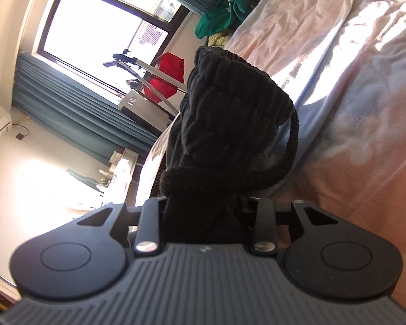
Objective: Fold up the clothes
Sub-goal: 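Carry the folded sweatpants across the bed toward the pillows with both grippers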
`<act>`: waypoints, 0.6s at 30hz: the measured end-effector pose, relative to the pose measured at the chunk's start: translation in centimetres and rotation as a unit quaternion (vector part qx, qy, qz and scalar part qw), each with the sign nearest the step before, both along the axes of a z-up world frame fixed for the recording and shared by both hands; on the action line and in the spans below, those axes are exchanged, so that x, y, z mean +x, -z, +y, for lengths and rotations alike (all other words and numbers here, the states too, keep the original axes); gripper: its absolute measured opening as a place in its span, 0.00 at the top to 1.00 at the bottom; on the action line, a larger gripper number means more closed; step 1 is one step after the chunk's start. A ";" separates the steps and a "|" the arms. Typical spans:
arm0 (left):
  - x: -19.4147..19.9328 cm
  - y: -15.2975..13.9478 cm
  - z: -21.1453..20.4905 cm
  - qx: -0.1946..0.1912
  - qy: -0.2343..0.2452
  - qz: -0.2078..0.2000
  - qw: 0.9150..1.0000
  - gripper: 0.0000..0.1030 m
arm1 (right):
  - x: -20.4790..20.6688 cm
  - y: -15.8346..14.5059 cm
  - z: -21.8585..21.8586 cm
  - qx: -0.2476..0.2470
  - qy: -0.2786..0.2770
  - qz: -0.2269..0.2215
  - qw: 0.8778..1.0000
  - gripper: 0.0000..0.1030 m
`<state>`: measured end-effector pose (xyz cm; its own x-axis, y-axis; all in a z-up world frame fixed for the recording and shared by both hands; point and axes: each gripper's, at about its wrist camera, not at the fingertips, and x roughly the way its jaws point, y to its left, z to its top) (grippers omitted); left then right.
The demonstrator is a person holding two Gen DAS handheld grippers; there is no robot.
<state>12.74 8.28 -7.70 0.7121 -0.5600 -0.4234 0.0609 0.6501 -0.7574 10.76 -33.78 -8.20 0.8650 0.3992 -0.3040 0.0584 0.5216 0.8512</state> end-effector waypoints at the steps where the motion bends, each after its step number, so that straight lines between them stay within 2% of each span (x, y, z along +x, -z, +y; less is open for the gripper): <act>1: -0.2 -0.4 -0.1 -0.001 -0.001 -0.004 1.000 0.55 | 0.0 -0.4 -0.3 0.006 -0.002 -0.008 1.000 0.66; 5: -0.5 -2.6 -1.3 -0.004 -0.009 -0.024 1.000 0.56 | -0.2 -2.6 -1.7 0.013 -0.005 -0.043 0.999 0.66; 9: 0.7 -5.1 -4.6 0.004 -0.011 -0.053 0.999 0.57 | 0.1 -4.3 -4.3 0.008 0.014 -0.070 0.997 0.66; 12: 3.1 -6.9 -8.8 0.014 0.000 -0.064 0.998 0.57 | 0.5 -5.1 -7.4 0.011 0.043 -0.080 0.996 0.66; 18: 11.4 -9.1 -19.0 0.030 0.039 -0.070 0.996 0.57 | 2.2 -5.5 -14.8 0.002 0.121 -0.113 0.986 0.66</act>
<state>24.09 -10.68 1.35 0.7216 -0.5930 -0.3573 0.2159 0.6831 -0.6977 12.95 -48.58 -2.68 0.9805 0.1739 -0.0920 -0.0103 0.5121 0.8588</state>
